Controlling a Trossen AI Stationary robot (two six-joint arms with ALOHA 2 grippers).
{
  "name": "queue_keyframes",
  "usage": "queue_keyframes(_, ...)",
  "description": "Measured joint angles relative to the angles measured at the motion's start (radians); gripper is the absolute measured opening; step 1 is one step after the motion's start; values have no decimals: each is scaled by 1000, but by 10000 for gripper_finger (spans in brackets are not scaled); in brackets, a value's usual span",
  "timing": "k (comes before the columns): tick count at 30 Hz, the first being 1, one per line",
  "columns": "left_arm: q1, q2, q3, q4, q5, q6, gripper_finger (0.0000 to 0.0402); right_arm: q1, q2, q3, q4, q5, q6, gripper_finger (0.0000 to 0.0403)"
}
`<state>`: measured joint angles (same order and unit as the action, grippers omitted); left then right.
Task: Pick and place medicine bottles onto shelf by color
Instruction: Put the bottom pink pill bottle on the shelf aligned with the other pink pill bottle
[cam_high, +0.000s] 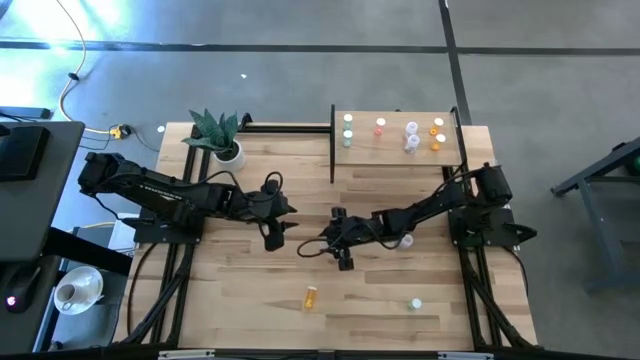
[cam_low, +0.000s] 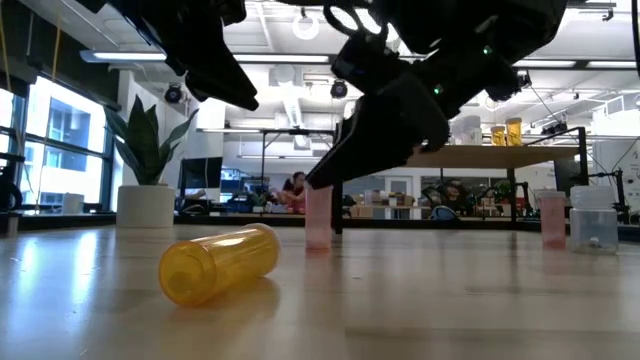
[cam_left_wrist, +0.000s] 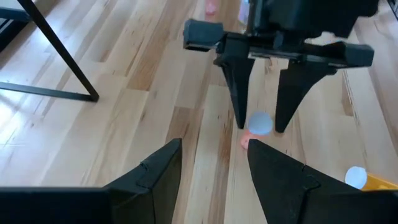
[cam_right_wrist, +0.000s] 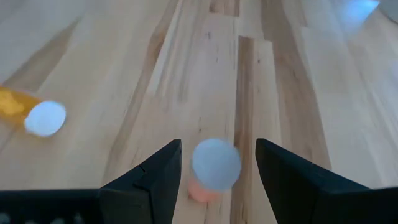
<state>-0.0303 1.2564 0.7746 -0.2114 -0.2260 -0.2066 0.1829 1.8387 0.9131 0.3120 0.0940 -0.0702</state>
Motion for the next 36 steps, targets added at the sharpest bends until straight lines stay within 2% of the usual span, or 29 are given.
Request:
queue_keyframes(9,10,0,0,5,-2,42,172,-21,24,0,10,-5,18,192)
queue_keyframes(13,21,0,0,4,-2,42,172,-22,24,0,11,-48,18,163)
queue_keyframes(18,34,0,0,4,-2,40,172,-25,24,0,10,-53,18,121)
queue_keyframes(24,38,0,0,3,-2,35,172,-40,15,0,-1,-66,0,101)
queue_keyframes(29,38,0,-4,0,-2,18,172,-63,-77,0,-91,-57,-44,102)
queue_keyframes(36,35,10,-9,-33,-1,-68,172,-80,-316,0,-242,90,-148,102)
